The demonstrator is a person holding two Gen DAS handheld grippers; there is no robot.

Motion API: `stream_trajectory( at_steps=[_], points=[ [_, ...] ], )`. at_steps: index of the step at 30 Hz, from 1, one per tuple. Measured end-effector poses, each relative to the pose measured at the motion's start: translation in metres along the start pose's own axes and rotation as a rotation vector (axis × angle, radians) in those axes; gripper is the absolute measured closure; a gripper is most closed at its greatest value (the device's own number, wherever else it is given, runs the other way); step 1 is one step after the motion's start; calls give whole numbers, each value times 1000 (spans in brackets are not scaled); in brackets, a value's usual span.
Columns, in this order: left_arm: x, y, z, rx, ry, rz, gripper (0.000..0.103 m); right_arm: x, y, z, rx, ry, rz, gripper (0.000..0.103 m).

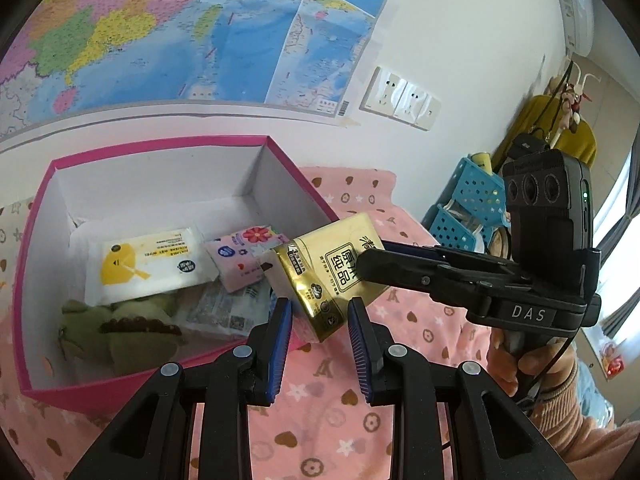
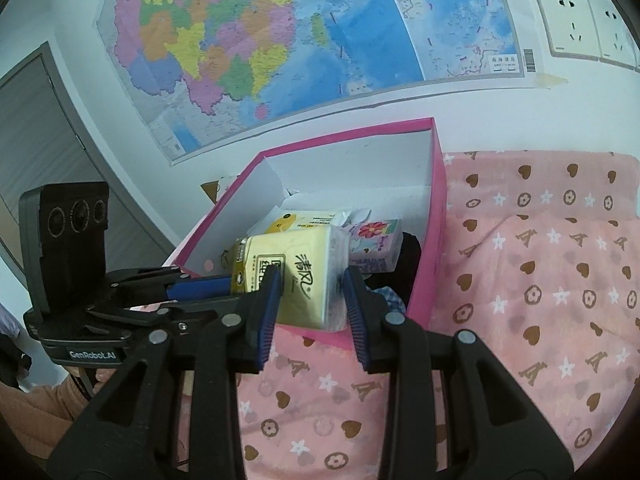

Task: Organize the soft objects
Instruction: 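Carry the gold tissue pack into the magenta box and release it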

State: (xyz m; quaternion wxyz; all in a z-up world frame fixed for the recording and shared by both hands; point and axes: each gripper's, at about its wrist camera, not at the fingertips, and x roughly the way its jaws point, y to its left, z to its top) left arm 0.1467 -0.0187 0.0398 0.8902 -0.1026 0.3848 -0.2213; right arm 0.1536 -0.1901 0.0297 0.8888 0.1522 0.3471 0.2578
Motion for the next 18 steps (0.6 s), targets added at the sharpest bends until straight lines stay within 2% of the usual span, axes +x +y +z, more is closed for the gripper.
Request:
stream_trajectory(
  at_steps=[12,18],
  points=[
    [11,11,9,-33,19,19,75,16,-5,5,9,36,-30,67],
    [16,21,11,-80,40,8,75,25,-6,7,6,64,-54,66]
  ],
)
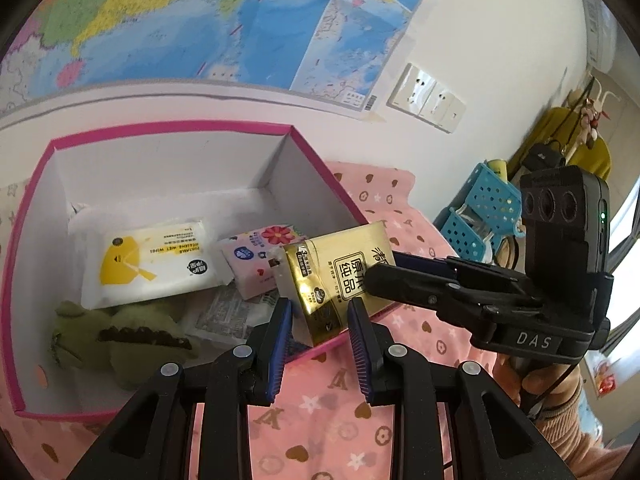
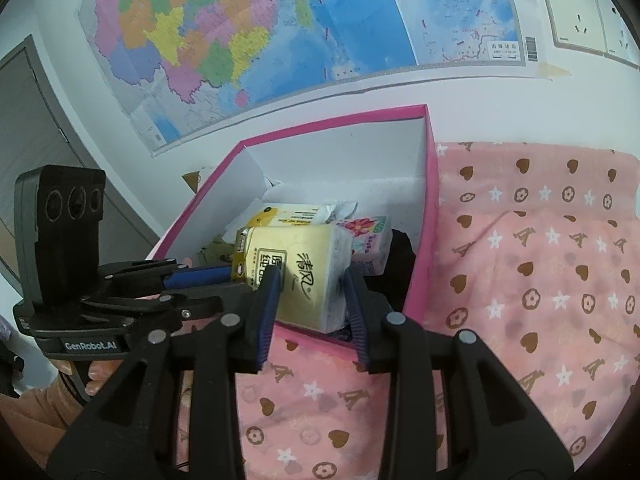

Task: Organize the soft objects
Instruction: 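Carry the gold tissue pack into the magenta box and release it, then move the right gripper to the beige plush bear on the bed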

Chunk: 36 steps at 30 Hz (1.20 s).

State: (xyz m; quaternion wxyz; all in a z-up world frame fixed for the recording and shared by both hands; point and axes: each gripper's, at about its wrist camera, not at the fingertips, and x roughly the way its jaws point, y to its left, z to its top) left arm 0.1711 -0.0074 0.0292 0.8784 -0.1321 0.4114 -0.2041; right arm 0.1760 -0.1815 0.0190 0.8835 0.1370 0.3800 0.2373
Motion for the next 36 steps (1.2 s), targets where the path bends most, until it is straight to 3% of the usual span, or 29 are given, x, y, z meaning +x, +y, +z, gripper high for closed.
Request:
stream_trajectory(
  at_steps=[11,22,36],
  points=[
    [5,13,-3,-47,19,8,75,-3,3,-1,-10,3,-58,61],
    [-18,-7,-19,58,-73,117,65,-18,15,-16,-23,-29,-28,58],
    [-57,-15,-50,94,-150,184,54,-38,37,-38,-52,-57,35,57]
  ],
)
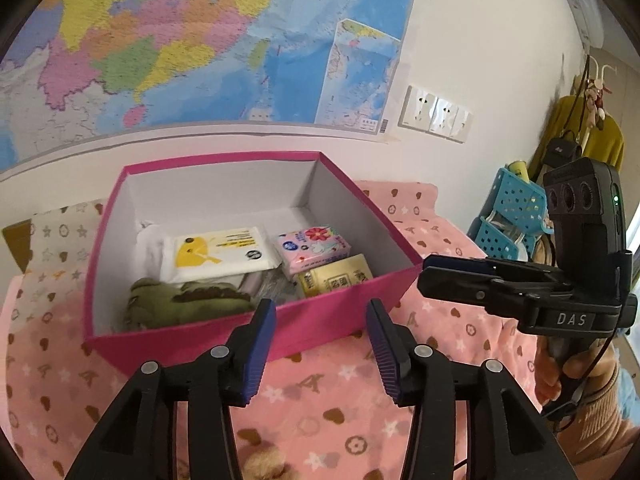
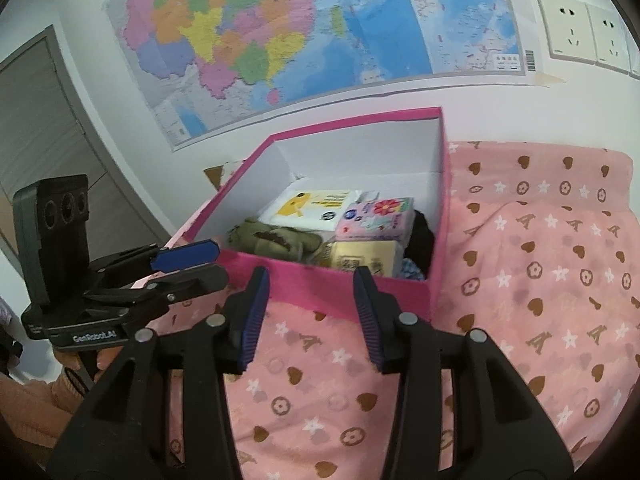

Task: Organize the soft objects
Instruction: 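Move the right gripper to the beige plush bear on the bed, then grasp the beige plush bear with the right gripper and lift it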

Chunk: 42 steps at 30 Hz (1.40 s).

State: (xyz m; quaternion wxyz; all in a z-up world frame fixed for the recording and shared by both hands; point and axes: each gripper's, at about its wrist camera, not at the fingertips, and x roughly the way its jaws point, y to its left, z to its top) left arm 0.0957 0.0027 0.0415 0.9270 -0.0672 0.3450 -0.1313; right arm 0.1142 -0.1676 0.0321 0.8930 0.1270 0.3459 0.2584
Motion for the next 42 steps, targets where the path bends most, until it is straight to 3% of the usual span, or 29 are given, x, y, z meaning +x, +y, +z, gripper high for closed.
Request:
stream_trajectory(
  at_steps=[2,8,19,25,42],
  points=[
    [-6,3,-6,-6,-4,8,47,-1,5,-3,-14,3,14,57],
    [-28,25,-32,-33,-4,69,46,6,19,-18,-38,37,66,49],
    [-48,86,-92,-213,64,153,46,65,32,-67,12,224,167,48],
    [-45,88,-112,-217,122,132,46,85,40,-78,23,286,211,48],
    [-38,79,-126,-232,160,77,46,125,56,-89,86,368,326,43]
  ],
)
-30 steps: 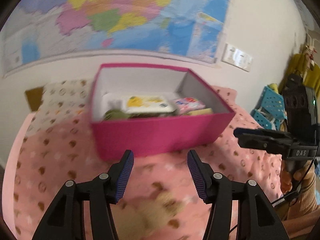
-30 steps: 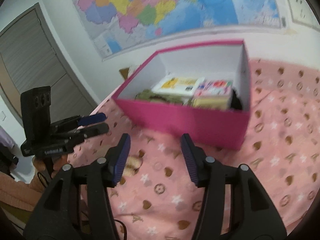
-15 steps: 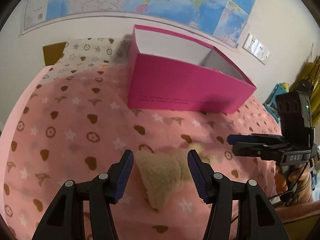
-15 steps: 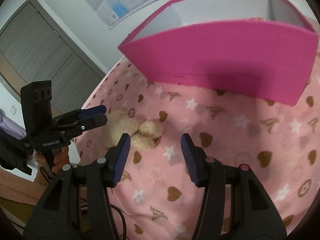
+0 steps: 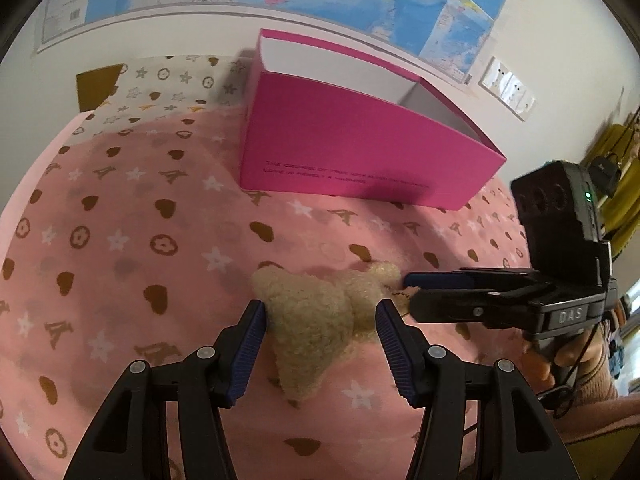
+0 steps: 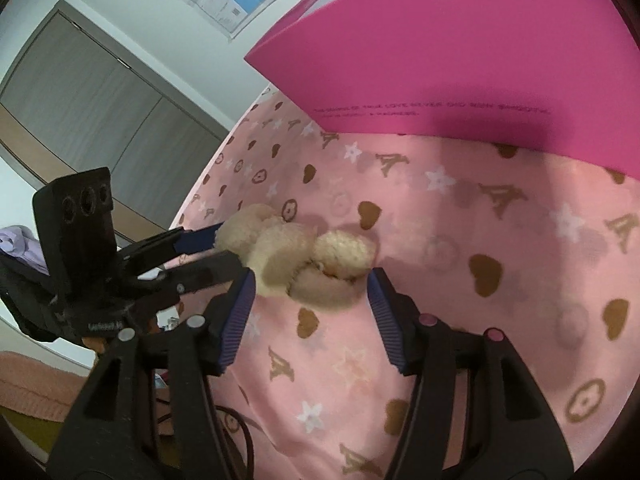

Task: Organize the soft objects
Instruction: 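Grasp the beige plush bear with the right gripper and lift it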

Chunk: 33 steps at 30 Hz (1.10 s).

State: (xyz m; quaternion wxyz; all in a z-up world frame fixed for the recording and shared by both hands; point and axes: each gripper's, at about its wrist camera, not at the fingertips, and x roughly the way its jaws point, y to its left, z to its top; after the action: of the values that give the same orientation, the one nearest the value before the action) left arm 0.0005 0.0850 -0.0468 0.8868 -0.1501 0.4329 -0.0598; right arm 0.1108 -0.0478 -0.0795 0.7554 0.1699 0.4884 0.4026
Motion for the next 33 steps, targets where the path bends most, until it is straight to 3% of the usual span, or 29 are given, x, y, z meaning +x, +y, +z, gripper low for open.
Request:
stream_trajectory(
  at_steps=[9,15,22,25,30,33],
  points=[
    [3,-6,-2,4,4,-35,47,-6,-3,-3,-6,-11,-9,52],
    [3,-6,0,8,0,-51,47,-12,-8,-6,-5,-27,-25,72],
    [5,-8,-2,22,13,-60,48,-16,-15,-7,30,-28,1,70],
    [6,-4,-2,9,26,-62,48,-13,-18,-6,47,-23,9,59],
    [7,1,-4,3,38,-74,48,-7,-14,0,39,-22,29,51],
    [7,-2,-5,18,41,-82,56,-2,-11,3,31,-16,36,51]
  ],
)
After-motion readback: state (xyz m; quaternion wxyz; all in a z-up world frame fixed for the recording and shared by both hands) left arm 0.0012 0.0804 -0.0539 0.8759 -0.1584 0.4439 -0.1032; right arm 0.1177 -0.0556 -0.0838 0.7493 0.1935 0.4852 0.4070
